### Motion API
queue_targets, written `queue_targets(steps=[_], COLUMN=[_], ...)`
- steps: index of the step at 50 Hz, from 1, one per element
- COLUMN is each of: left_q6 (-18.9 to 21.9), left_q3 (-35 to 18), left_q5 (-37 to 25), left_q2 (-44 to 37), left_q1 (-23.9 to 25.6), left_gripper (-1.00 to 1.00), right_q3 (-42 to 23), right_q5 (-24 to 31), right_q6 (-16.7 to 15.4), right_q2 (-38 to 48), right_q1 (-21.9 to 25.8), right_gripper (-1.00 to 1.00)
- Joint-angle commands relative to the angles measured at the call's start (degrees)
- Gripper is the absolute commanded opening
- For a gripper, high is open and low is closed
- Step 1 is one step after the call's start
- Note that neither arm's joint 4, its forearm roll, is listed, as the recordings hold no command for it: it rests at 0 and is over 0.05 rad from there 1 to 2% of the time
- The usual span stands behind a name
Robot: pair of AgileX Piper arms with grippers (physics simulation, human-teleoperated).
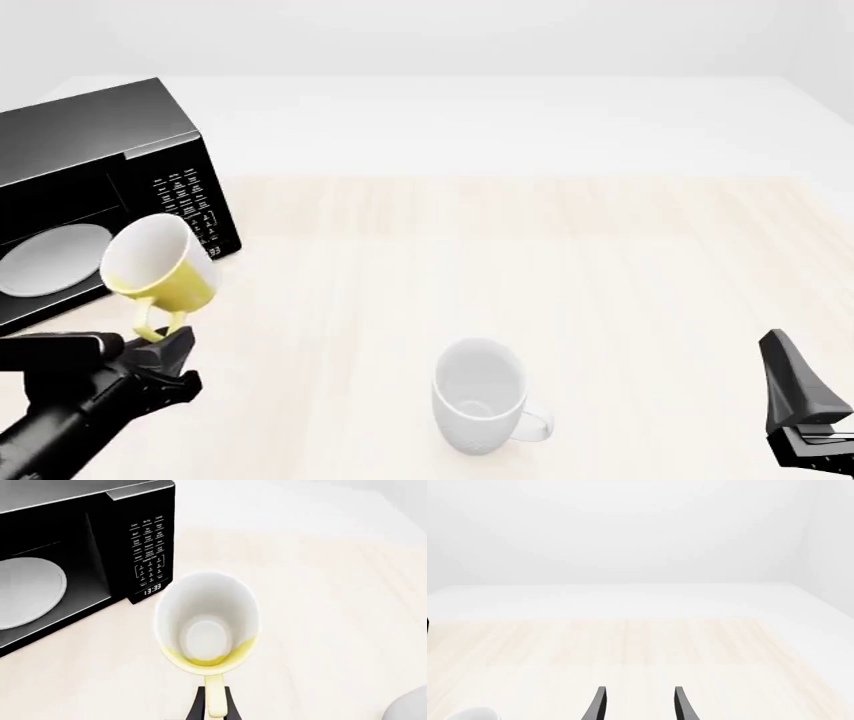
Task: Put the yellow and white mug in the microwave and close it.
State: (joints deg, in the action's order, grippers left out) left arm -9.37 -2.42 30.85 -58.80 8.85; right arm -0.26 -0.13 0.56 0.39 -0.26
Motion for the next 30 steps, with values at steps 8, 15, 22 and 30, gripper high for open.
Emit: queue_targets(steps=[8,15,22,30], left_q6=[2.5,2.4,2.8,2.9], left_q3=[0.8,0.5,-0.1,-0.8], left_q5=[-0.6,1.0,3.5,6.8], left_q2=[3.4,1.0,-2.2,-7.1], left_q1=[-11.0,-15.4,-17.6,-21.0], left_gripper=[-1.0,-1.0,-1.0,-1.0], right_q3=[0.0,0.0,0.0,0.0], right_q5=[0.0,0.0,0.0,0.0], right_q6=[0.0,0.0,0.0,0.0], right_q2=[0.0,0.0,0.0,0.0], right_q1=[0.0,0.0,0.0,0.0], right_gripper=[1.0,1.0,1.0,1.0])
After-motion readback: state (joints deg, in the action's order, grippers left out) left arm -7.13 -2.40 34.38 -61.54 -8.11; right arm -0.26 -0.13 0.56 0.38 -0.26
